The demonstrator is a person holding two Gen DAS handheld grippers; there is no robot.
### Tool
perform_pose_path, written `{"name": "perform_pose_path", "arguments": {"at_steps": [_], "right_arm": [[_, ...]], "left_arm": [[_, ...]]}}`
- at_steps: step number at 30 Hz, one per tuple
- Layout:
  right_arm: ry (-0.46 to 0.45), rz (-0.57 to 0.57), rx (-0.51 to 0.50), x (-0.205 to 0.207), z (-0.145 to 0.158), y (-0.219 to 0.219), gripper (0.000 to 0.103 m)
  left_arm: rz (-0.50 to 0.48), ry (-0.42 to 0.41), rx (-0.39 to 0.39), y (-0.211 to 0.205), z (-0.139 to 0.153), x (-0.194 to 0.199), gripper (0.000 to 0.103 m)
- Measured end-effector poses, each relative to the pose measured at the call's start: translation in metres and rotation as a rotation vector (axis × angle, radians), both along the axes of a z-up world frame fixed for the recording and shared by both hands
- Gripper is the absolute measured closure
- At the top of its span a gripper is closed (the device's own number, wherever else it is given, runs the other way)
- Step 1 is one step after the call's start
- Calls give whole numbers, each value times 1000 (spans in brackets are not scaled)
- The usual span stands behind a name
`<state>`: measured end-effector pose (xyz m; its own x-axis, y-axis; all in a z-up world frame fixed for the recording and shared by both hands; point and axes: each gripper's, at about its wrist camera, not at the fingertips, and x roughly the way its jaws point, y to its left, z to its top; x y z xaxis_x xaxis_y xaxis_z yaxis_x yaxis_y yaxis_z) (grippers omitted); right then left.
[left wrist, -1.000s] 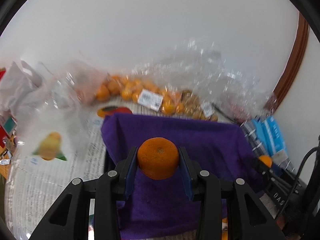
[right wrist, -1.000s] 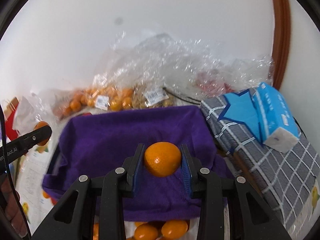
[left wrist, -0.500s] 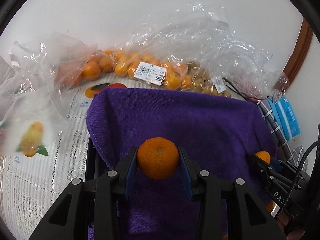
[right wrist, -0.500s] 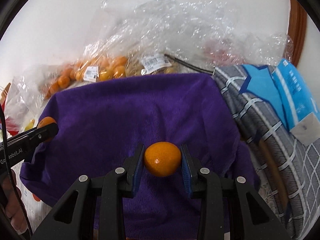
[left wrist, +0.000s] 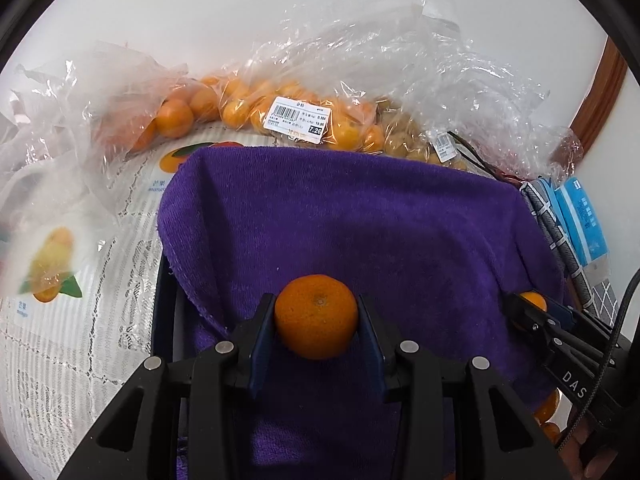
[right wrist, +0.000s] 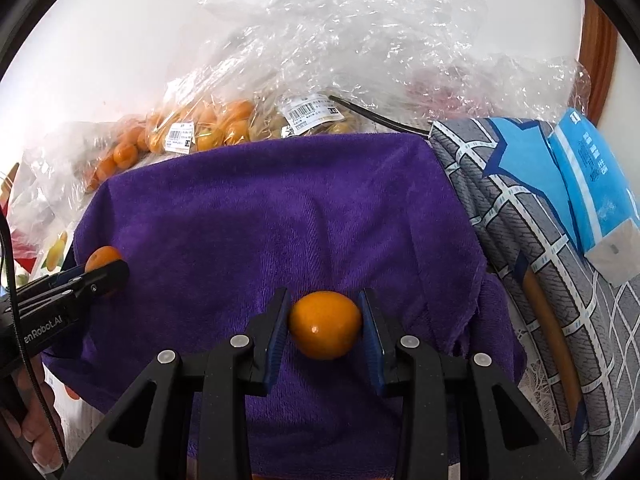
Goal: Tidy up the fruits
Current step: 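Open both grippers to drop the oranges onto the purple towel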
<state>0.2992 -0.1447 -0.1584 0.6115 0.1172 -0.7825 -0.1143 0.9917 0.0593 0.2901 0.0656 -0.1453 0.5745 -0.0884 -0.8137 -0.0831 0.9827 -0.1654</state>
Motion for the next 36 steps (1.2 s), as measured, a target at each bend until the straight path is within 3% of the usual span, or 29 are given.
{"name": "perform_pose_path", "arguments": {"at_steps": [4,6,9,12,20,24,31,36], "right_arm": [[0,-1,7,-1,2,-1,66],[-10,-5,19,-3,5,-3,59],[-45,-21,28,-8,15,-7,48],[-89,-43,24,-16,28,-9,36],[-193,-71,-23,-59,57,-19,36],[-195,-68,-20,-87,70,-28,36],[-165,-69,-63,-140,81,-38,36],[-169,-74,-60,-180,86,-39,36]], "left_arm": [[-6,17,1,-1,-2,0,65],[-16,16,1,-1,-1,0,62],[-18,7,7,-1,5,-3,47],[-9,-14,24,0,15,-9,47],[16,-67,-10,4,50,-38,47],[33,-101,26,2,67,-60,47],[30,-112,-90,5,89,-106,51],[35,-159,-61,3,111,-148,51]]}}
